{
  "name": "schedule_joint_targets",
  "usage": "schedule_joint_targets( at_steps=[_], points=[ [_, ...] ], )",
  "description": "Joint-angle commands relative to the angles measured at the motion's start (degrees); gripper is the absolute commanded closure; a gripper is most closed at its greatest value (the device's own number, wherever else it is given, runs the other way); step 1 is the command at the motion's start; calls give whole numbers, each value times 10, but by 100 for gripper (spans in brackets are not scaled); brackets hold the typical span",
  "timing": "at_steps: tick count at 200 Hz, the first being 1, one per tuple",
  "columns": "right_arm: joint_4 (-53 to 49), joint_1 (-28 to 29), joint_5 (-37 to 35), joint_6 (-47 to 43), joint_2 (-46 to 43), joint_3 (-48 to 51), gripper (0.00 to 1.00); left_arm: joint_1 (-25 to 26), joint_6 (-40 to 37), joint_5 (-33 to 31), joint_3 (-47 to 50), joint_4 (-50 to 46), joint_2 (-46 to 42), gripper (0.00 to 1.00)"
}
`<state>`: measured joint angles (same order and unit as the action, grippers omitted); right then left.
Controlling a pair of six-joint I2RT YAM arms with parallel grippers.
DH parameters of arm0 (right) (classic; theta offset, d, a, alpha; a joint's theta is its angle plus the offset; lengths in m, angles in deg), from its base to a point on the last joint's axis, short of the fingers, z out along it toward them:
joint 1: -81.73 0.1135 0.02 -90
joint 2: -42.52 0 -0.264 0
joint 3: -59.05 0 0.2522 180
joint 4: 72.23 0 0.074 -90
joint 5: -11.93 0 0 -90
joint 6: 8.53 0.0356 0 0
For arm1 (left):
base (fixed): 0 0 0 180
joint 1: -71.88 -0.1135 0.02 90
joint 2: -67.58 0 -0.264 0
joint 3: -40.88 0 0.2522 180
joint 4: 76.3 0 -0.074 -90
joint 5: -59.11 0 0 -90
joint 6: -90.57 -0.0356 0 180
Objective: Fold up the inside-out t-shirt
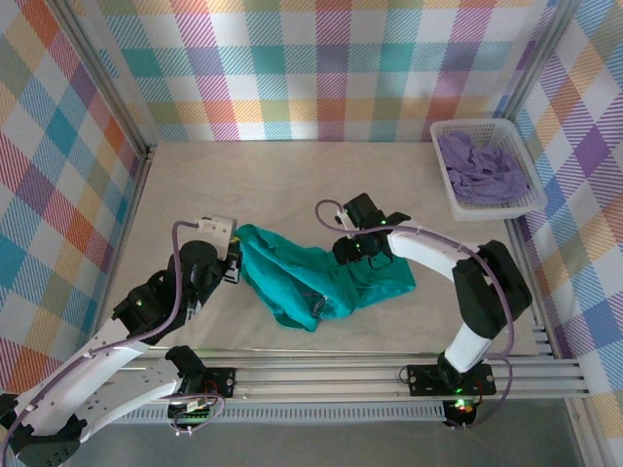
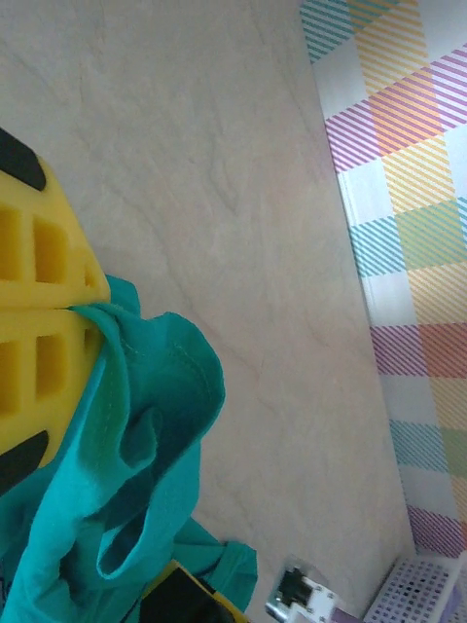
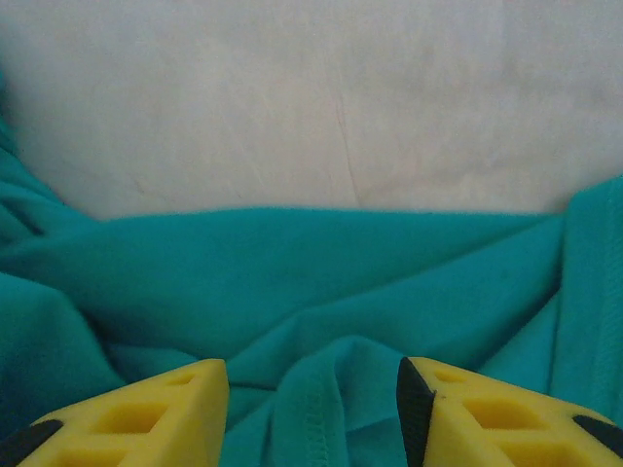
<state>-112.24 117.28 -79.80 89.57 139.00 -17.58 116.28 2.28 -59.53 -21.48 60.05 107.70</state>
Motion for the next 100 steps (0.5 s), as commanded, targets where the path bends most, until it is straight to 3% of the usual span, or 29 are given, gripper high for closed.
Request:
schedule_joint_targets(
  at_steps=[1, 18, 34, 54, 100],
  points=[
    [-25, 0, 5, 14, 5, 1, 49, -8, -12, -17, -18, -8, 0, 100],
    [-10, -1, 17, 16, 24, 3, 57, -10, -13, -17, -16, -5, 1, 100],
    [5, -5, 18, 16, 27, 1, 81, -12, -13, -19, -17, -1, 2, 100],
    [36, -20, 15, 11, -17, 9, 100, -23, -8, -25, -24, 4, 5, 100],
    [115, -129, 89, 25, -205, 4, 100, -117, 7, 54, -121, 11, 60, 100]
  ],
)
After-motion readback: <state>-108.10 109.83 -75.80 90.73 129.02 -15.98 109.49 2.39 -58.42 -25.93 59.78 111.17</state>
